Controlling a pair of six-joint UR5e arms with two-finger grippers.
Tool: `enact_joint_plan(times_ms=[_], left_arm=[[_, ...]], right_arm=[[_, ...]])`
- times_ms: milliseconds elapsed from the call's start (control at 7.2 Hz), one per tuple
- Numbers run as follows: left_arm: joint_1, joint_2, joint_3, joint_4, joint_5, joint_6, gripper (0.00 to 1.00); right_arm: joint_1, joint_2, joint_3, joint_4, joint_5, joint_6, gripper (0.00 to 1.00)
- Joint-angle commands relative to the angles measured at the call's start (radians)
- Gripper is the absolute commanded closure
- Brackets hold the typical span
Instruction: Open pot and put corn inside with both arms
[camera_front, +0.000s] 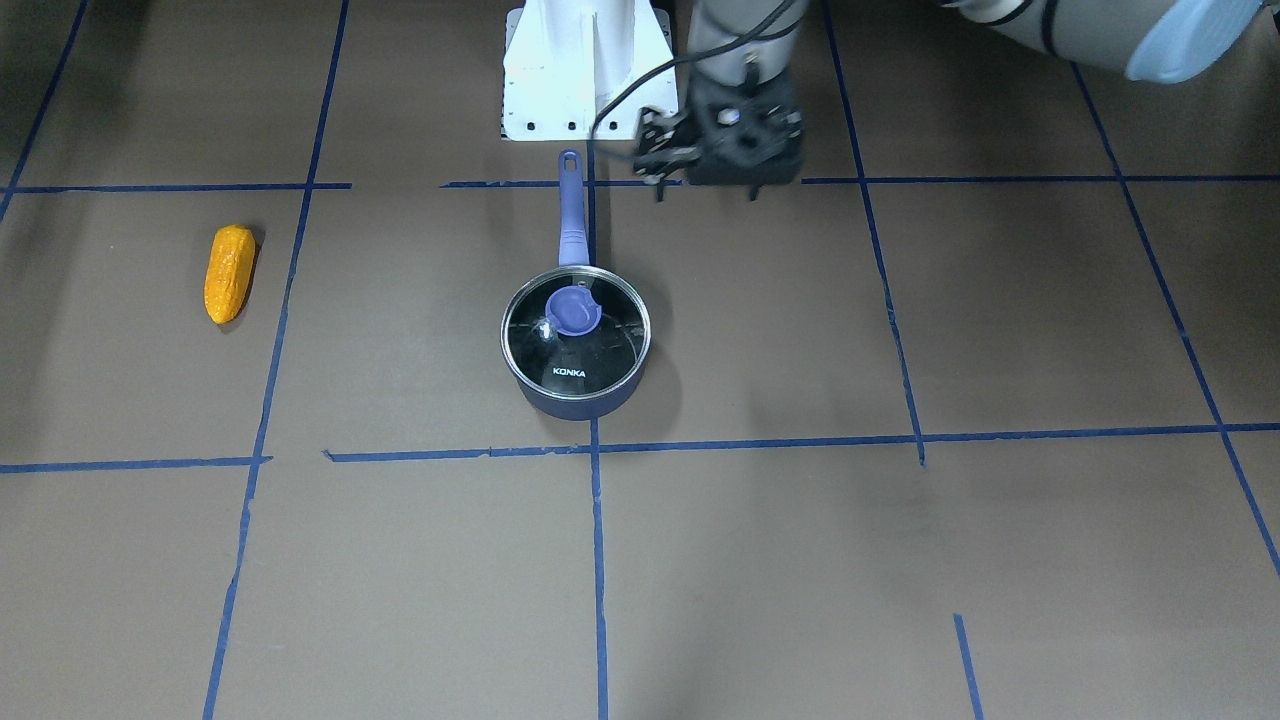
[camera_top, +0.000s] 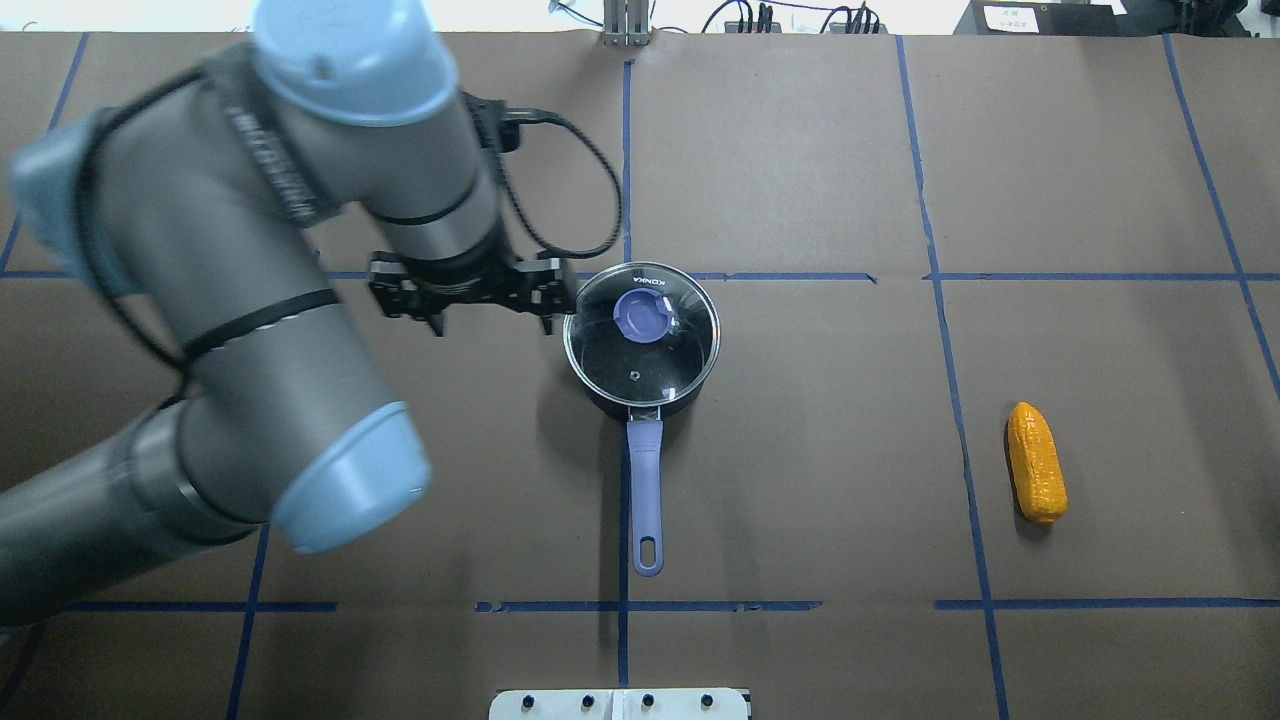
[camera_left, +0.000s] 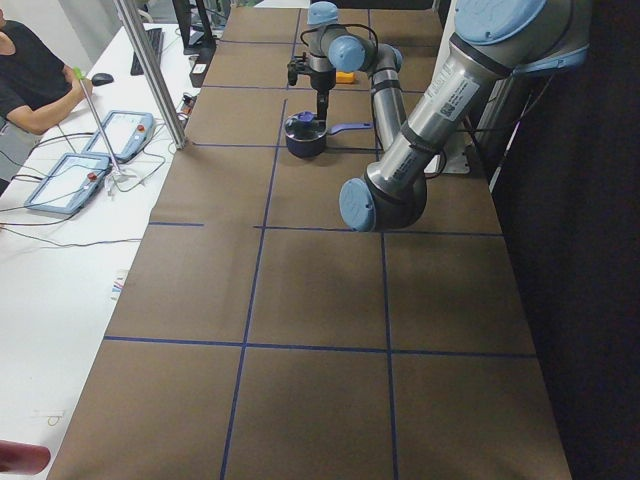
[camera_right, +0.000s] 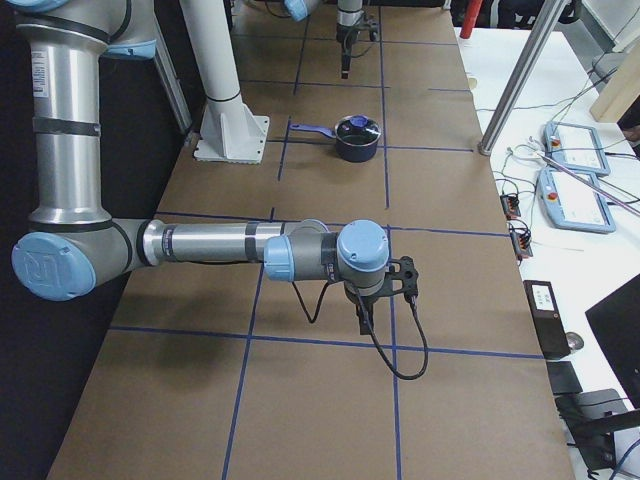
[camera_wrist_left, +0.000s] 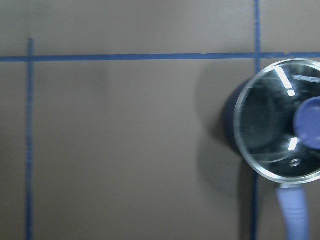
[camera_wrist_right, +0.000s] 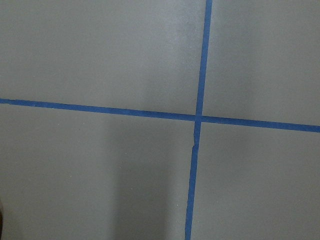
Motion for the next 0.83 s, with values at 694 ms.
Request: enact_joint_plan(times_ms=[694], left_arm=[[0.059, -0.138, 0.377, -0.335, 0.045, -0.087, 0.00]], right_arm=[[-0.022, 0.001, 0.000, 0.002, 0.000, 0.000, 0.00]])
